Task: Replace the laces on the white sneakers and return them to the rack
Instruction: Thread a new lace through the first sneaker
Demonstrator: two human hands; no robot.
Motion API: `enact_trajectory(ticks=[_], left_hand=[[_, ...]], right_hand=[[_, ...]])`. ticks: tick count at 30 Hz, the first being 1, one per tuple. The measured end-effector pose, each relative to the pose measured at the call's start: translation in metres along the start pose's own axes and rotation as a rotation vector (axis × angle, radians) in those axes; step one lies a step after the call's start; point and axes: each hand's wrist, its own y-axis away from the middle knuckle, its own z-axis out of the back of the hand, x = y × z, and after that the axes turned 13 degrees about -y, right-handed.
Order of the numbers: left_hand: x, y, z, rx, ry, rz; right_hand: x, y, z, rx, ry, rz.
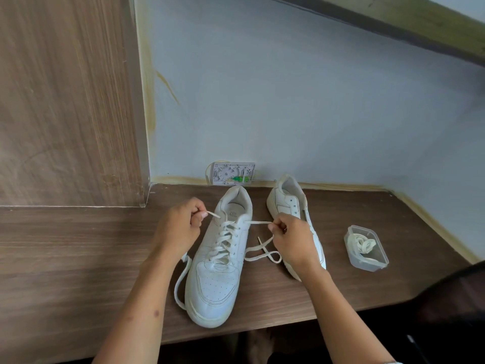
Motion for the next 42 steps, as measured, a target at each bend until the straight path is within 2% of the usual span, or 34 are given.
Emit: enact_trajectory(ticks=[3, 5, 8, 10, 12, 17, 21, 25, 28, 32, 33, 36, 39, 42], left_hand=[[-0.002, 0.000, 0.002, 0.039, -0.029, 0.044], [-0.001, -0.002, 0.006, 0.113, -0.014, 0.086], [0.001, 0.001, 0.015, 0.347, 0.221, 0.173], [0.003, 0.006, 0.024, 0.508, 0.360, 0.224], [0.002, 0.010, 0.034, 0.594, 0.474, 0.250], [-0.019, 0.017, 0.046, 0.682, 0.791, 0.197], [-0.025, 0.025, 0.047, 0.850, 0.874, 0.095], [-0.029, 0.025, 0.047, 0.815, 0.980, 0.079], [-0.029, 0.024, 0.045, 0.752, 0.983, 0.068], [-0.028, 0.022, 0.045, 0.666, 0.821, 0.032], [-0.027, 0.021, 0.044, 0.618, 0.771, 0.035], [-0.026, 0.017, 0.039, 0.479, 0.699, 0.066], [-0.030, 0.016, 0.034, 0.365, 0.692, 0.055], [-0.030, 0.014, 0.029, 0.302, 0.653, 0.018]], right_hand=[[0.004, -0.001, -0.004, -0.025, 0.023, -0.017], [0.007, -0.001, -0.004, 0.024, 0.077, -0.069], [0.011, 0.004, 0.001, 0.261, 0.125, -0.176], [0.017, 0.013, 0.006, 0.426, 0.016, -0.211], [0.026, 0.022, 0.012, 0.550, -0.083, -0.223], [0.052, 0.036, 0.020, 0.823, -0.393, -0.271], [0.064, 0.038, 0.016, 0.873, -0.532, -0.224], [0.062, 0.037, 0.014, 0.930, -0.485, -0.199], [0.059, 0.036, 0.016, 0.837, -0.492, -0.196], [0.048, 0.028, 0.007, 0.331, -0.212, 0.043], [0.048, 0.027, 0.003, 0.253, -0.193, 0.105], [0.052, 0.025, -0.012, 0.258, -0.316, 0.181], [0.054, 0.023, -0.024, 0.327, -0.350, 0.142], [0.054, 0.019, -0.029, 0.298, -0.425, 0.072]])
